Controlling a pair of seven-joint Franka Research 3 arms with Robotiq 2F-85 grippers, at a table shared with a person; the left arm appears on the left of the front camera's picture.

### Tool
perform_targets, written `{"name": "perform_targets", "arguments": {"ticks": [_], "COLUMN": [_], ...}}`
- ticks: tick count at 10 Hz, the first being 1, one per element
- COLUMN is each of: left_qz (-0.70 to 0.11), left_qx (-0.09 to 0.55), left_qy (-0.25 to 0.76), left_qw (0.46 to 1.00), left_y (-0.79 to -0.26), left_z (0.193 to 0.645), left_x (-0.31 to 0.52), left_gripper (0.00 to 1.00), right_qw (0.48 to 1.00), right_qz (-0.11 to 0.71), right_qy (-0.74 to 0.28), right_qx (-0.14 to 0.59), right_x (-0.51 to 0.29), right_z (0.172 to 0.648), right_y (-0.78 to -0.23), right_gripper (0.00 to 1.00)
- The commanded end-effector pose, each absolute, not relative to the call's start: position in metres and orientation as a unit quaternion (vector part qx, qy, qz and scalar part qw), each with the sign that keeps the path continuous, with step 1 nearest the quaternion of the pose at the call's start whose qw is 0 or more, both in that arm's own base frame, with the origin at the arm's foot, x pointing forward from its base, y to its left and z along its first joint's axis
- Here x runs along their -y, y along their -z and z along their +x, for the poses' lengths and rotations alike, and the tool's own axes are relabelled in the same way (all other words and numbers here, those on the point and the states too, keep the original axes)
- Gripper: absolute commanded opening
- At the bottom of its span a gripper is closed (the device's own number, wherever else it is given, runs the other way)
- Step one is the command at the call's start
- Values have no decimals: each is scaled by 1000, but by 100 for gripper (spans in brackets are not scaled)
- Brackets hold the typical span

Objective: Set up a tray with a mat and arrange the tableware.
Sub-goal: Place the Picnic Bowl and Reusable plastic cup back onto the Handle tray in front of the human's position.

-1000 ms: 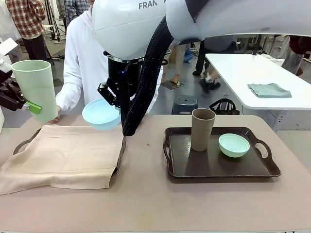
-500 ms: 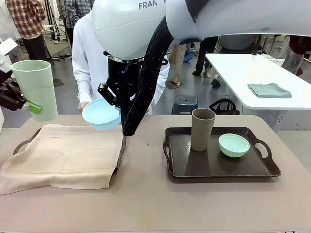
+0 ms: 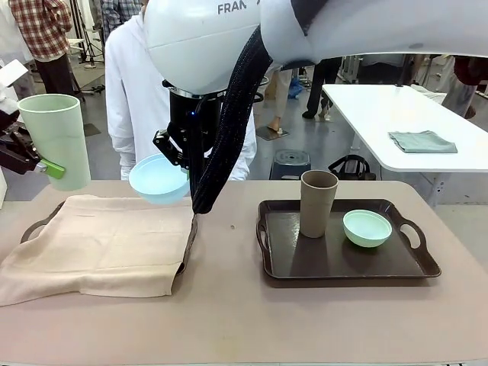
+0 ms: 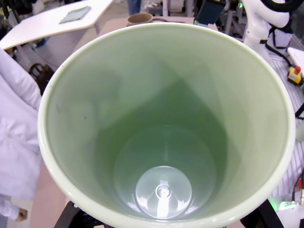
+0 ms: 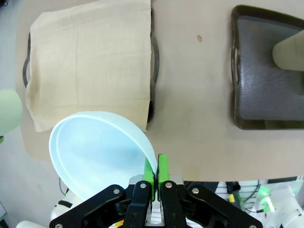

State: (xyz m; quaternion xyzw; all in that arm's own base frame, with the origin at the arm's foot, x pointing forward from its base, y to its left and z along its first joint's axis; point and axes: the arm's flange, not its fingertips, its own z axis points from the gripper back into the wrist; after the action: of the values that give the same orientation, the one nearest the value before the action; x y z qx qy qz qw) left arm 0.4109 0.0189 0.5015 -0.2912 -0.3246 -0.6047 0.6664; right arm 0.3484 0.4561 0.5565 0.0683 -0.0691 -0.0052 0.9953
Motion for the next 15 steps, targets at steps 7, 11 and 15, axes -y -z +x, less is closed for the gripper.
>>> {"name": "perform_targets", "arguments": {"ticks": [7,11,15], "left_qz": [-326,-373,-359], "left_qx": [337,329,315], "left_qy": [601,583,595], "left_qw": [647,642,647], "left_y": [-398,-370,-359], "left_z": [473,484,479], "left_x": [-60,-69,-65], "left_gripper": [81,81,81], "right_qw": [993,995,995], "right_qz": [105,93,98], "right_qy": [-26,-19,-24], "right_qx": [36,11,21], "right_x": [-500,-519,-515], "right_z": [465,491,487], "right_y": [-455,-431,-421], "right_gripper": [4,4,4]}}
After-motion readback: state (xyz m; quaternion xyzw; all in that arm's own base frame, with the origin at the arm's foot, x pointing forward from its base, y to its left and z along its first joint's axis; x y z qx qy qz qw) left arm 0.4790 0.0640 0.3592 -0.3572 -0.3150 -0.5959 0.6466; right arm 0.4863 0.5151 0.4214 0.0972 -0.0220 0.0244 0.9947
